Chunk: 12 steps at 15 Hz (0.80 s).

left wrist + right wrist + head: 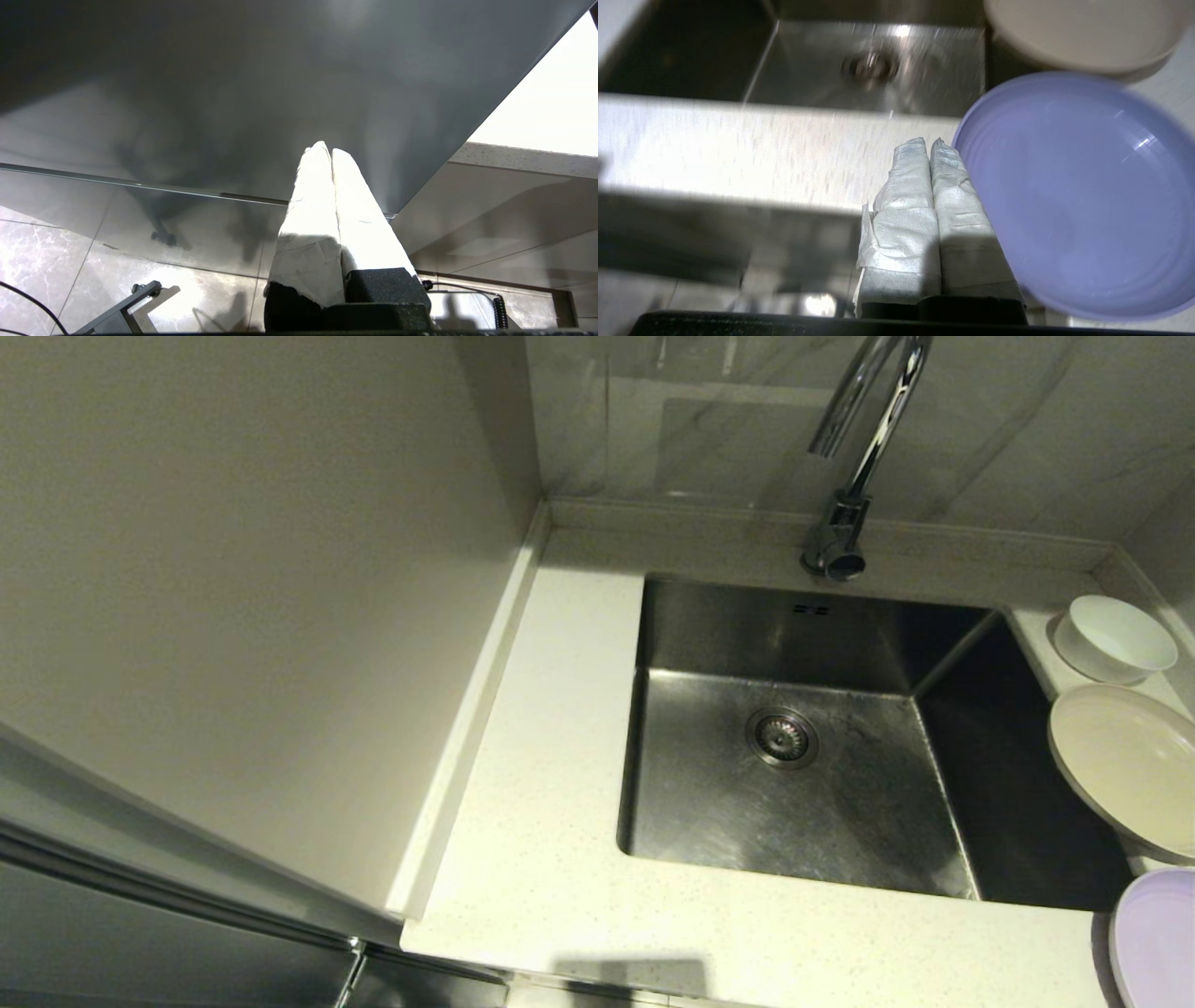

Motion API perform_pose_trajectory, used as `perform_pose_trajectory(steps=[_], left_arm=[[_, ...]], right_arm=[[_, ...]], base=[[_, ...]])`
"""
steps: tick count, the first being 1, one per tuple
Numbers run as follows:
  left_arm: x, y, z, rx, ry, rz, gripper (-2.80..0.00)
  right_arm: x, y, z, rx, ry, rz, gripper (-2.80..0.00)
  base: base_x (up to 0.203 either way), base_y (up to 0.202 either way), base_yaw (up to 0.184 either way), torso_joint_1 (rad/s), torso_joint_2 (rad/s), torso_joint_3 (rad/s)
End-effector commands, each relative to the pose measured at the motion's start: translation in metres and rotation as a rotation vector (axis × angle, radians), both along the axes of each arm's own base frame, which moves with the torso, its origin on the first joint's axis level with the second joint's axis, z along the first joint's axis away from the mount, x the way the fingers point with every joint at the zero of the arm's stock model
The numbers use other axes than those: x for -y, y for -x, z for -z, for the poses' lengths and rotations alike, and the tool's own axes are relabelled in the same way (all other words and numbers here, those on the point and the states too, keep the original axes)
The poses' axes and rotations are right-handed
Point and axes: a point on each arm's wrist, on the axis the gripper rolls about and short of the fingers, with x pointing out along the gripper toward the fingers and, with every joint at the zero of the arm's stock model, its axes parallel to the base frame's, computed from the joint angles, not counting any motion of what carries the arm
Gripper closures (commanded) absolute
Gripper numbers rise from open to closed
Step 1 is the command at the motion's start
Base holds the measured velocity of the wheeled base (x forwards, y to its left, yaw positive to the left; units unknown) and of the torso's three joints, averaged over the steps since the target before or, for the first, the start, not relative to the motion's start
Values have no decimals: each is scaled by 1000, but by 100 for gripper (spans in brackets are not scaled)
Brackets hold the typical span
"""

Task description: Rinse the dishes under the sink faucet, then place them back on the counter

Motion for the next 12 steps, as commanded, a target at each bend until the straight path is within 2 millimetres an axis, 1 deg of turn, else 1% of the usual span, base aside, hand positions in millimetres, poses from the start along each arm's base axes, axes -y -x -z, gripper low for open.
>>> perform_pose_trajectory(steps=[1,3,12], left_arm=[[0,0,0,4,1,1,0],[0,0,0,3,1,0,0],[0,0,0,4,1,0,0]], right_arm=[[0,0,2,-22,37,-12,0],[-1,-2,6,-34,127,-30,0],[-1,-2,6,-27,118,-30,0]], base=[[0,0,0,0,0,0],[0,0,0,0,0,0],[0,0,0,0,0,0]])
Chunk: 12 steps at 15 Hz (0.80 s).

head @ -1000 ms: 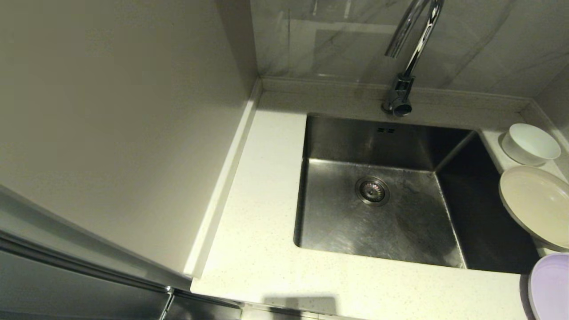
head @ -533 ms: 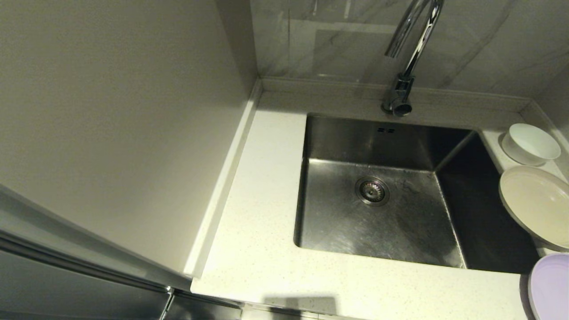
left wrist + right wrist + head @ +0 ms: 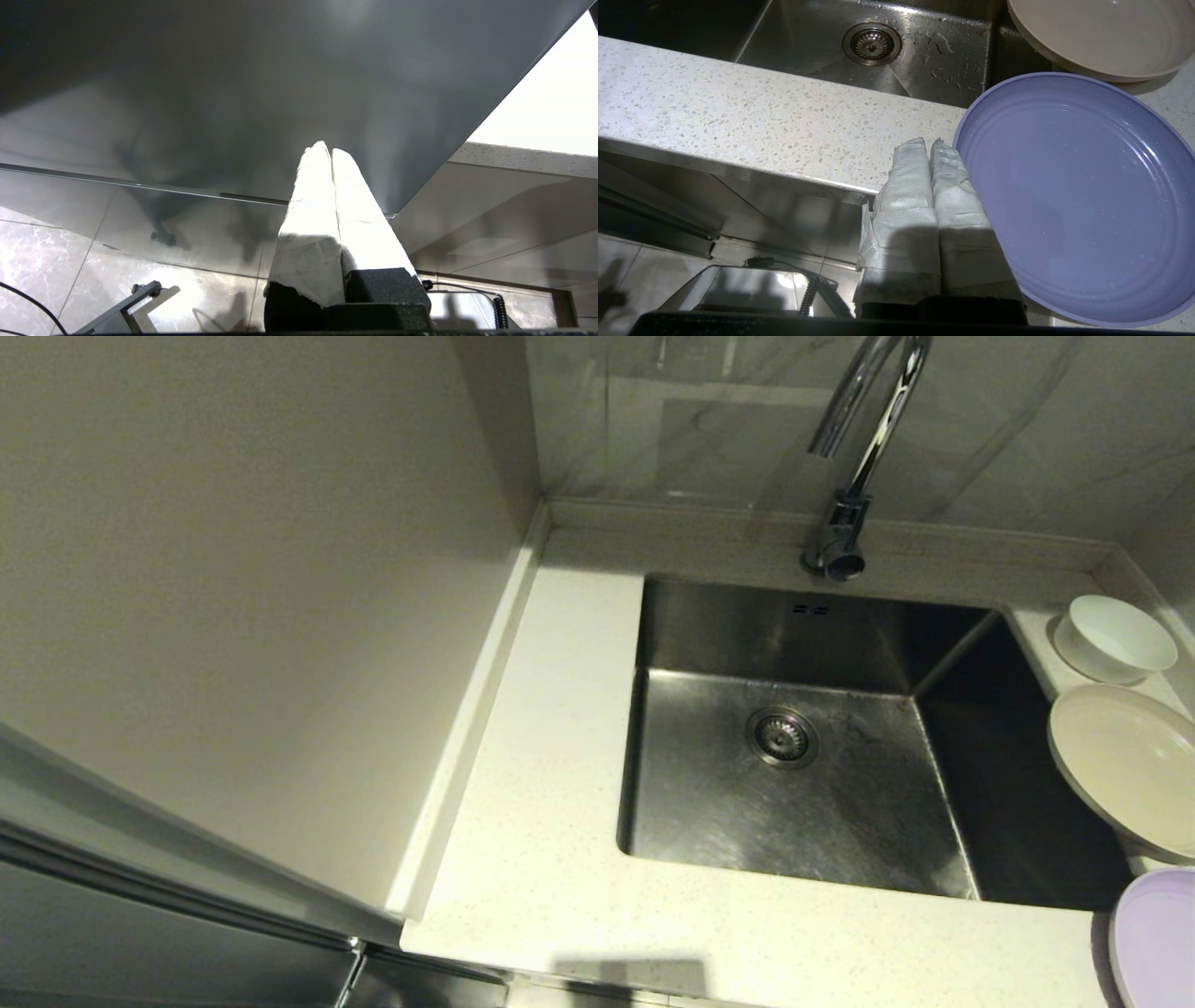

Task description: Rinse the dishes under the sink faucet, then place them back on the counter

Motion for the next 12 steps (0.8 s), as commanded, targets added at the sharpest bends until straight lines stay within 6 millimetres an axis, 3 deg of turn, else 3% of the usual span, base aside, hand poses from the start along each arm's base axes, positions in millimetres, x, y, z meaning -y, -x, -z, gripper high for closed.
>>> perform_pose_trajectory(steps=[1,12], left_arm=[[0,0,0,3,1,-1,0],[0,0,0,3,1,-1,0]], right_arm=[[0,0,0,-4,1,0,0],[0,0,0,-4,1,0,0]], base=[[0,0,0,0,0,0],[0,0,0,0,0,0]])
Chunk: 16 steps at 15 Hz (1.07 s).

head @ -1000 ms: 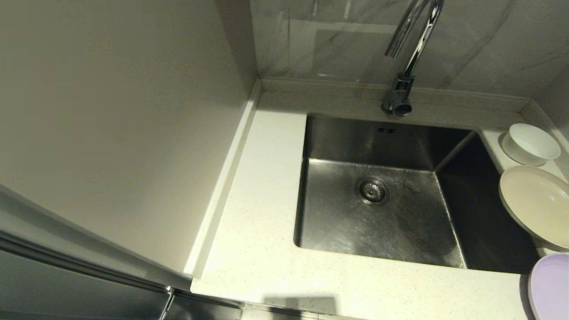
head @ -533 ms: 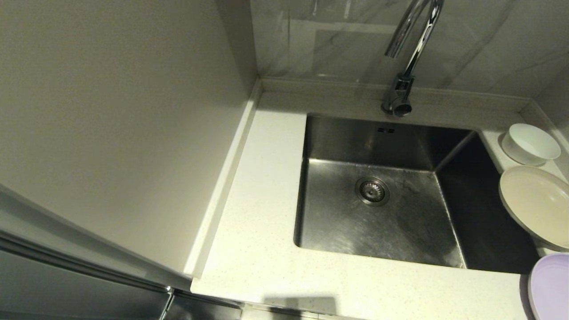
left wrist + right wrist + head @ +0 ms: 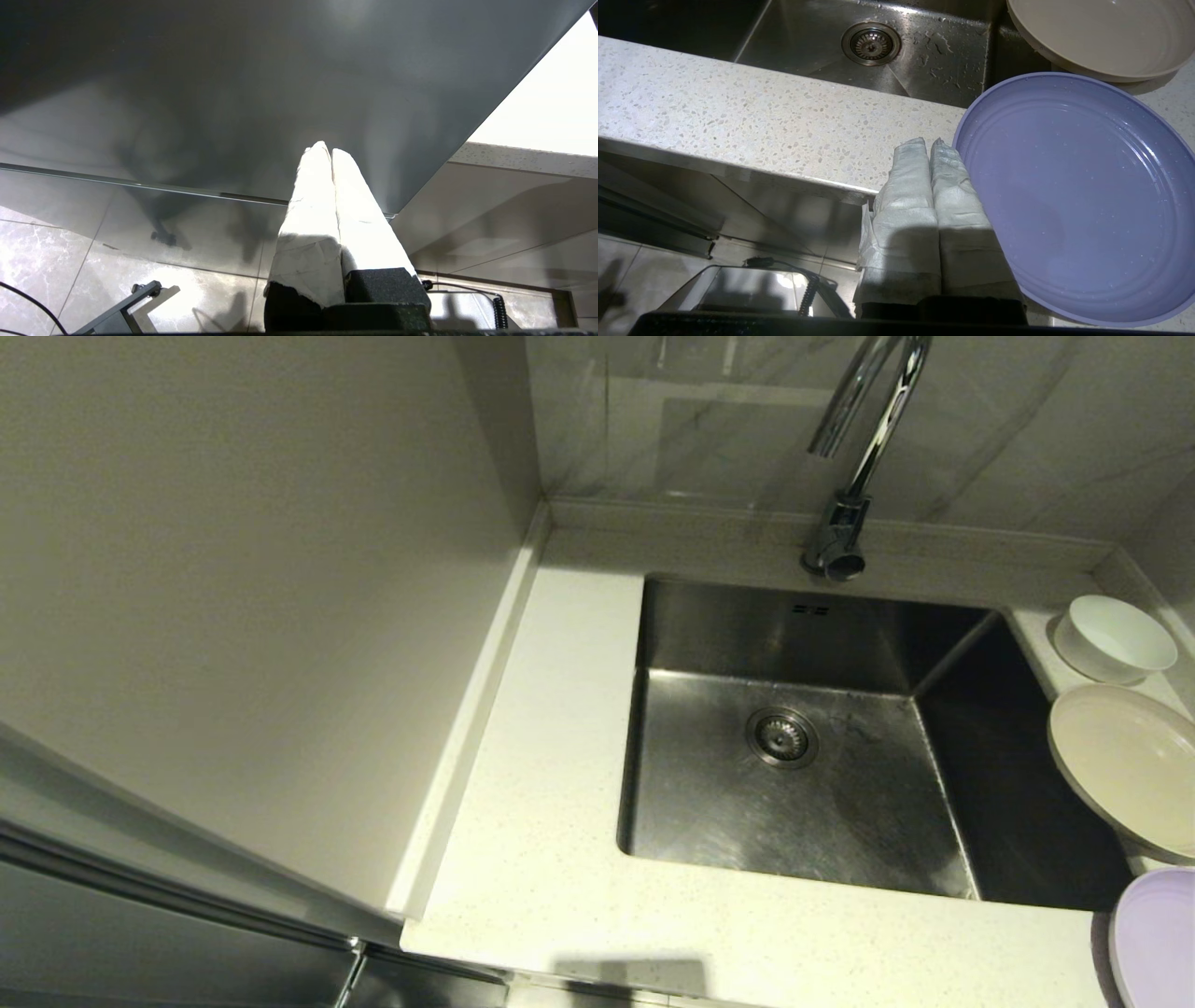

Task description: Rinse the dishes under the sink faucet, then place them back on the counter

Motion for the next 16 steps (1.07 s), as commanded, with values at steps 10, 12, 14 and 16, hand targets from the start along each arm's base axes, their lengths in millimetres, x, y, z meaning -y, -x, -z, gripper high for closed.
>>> perform_pose_trajectory(steps=[10,12,14,16], left_arm=[[0,0,0,4,0,-1,0],[0,0,0,3,0,-1,0],[0,0,0,4,0,1,0],[0,0,0,5,0,-1,0]], right_arm=[[0,0,0,-2,-1,-4,0],[0,0,0,-2,-1,-4,0],[0,0,0,-3,-3,-4,0],[0,0,0,-2,-3,-4,0]], base=[[0,0,0,0,0,0],[0,0,0,0,0,0],[0,0,0,0,0,0],[0,0,0,0,0,0]])
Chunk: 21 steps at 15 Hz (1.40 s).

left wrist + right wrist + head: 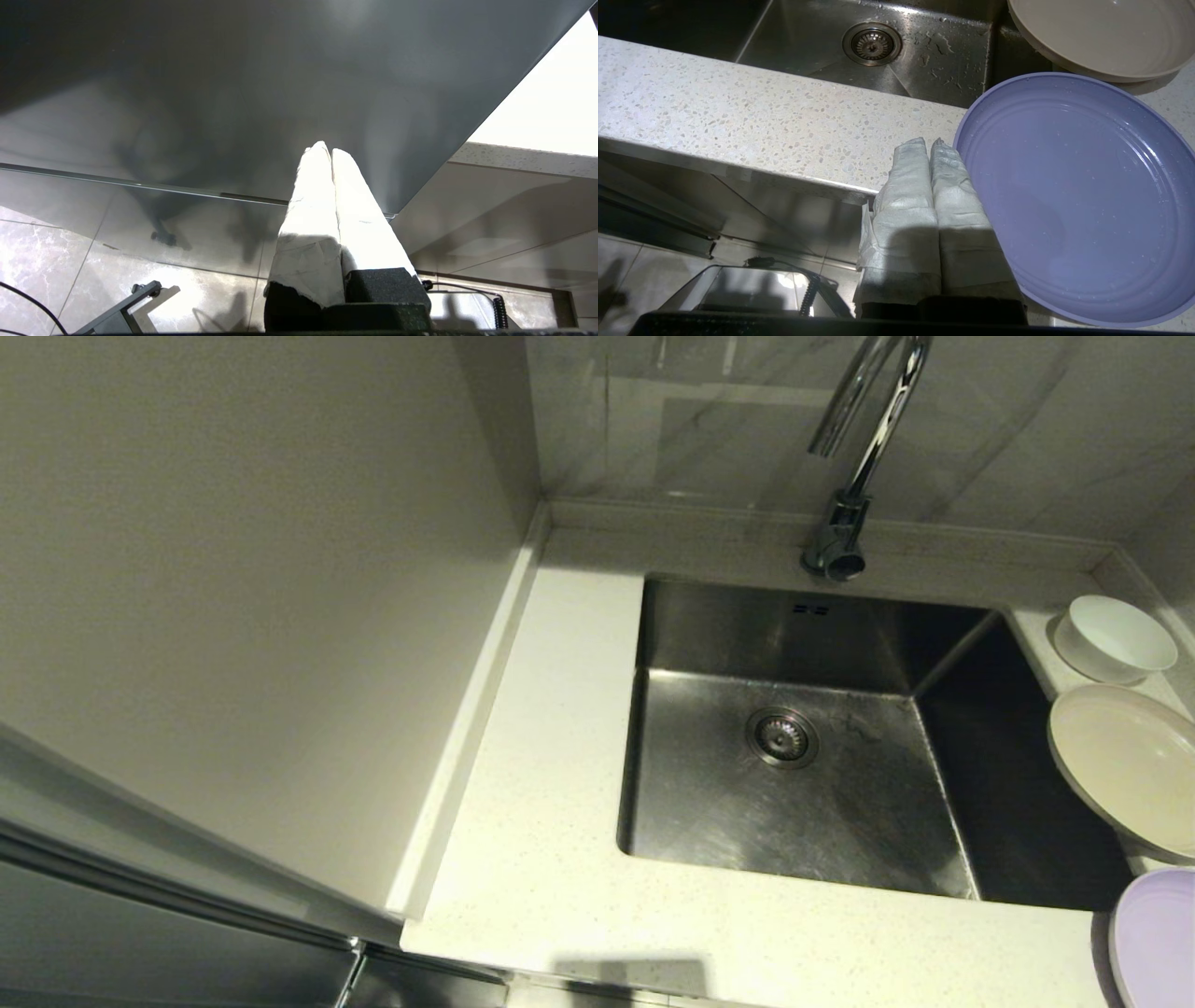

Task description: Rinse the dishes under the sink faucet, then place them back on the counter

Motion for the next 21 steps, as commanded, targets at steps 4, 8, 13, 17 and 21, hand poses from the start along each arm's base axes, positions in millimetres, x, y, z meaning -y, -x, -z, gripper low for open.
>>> perform_pose_trajectory(steps=[4,8,13,17,21], left_arm=[[0,0,0,3,1,-1,0],[0,0,0,4,1,-1,0],[0,0,0,3,1,-1,0],[0,0,0,3,1,-1,0],[0,0,0,3,1,-1,0]], right_arm=[[0,0,0,-2,0,0,0],[0,0,0,-2,0,1,0],[0,0,0,-2,-2,1,0],[0,0,0,-2,-15,1,0],[0,0,0,-1,-26,4,0]], base=[[0,0,0,0,0,0],[0,0,0,0,0,0],[0,0,0,0,0,0],[0,0,0,0,0,0],[0,0,0,0,0,0]])
